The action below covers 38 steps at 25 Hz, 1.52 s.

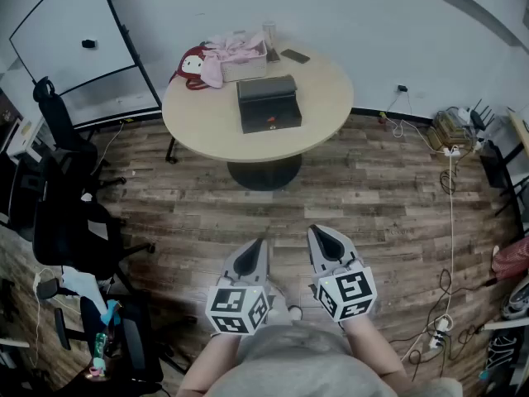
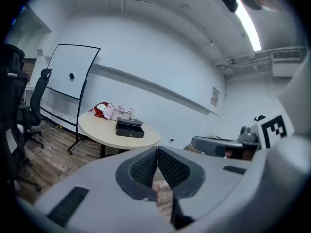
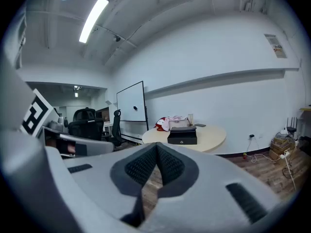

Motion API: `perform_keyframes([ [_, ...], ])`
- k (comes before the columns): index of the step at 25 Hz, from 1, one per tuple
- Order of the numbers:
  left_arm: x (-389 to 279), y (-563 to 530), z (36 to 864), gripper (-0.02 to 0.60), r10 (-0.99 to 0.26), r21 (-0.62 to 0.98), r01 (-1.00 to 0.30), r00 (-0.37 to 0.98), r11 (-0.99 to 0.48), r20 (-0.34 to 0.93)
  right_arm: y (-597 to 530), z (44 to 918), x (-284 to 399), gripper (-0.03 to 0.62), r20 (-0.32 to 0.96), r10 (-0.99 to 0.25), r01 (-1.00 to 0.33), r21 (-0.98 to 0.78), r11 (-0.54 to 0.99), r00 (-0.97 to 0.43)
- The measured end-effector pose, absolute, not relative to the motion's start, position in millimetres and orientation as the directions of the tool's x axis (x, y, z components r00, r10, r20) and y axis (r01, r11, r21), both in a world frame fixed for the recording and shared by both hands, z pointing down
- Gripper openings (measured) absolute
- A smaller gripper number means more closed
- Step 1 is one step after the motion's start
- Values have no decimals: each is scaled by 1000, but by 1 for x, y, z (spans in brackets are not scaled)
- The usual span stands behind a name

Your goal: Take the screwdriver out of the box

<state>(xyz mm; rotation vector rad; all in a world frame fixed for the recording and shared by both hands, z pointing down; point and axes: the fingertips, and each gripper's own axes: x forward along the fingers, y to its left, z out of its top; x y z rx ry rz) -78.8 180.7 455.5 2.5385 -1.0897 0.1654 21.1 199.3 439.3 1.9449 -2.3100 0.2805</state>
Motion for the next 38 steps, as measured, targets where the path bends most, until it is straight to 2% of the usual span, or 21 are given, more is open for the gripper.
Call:
perform_keyframes([
  [7,-82,184,449,3,-666,303,-705,707,-641,238,209,433,10,0,208,-961,-984,-39,177,-181],
  [15,-68,157,455,3,-650,319,-695,718,-644,251,185,438,28,0,221,-960,-985,-57,162,-170],
  [22,-58,97,463,3,-647,331,-700,713,-632,272,127,440,30,2,225,-948,-974,-79,211,-223],
  [38,-55,-66,446,3,-642,337,-694,719,-636,267,-41,408,26,2,190,-950,-969,-47,242,-246],
])
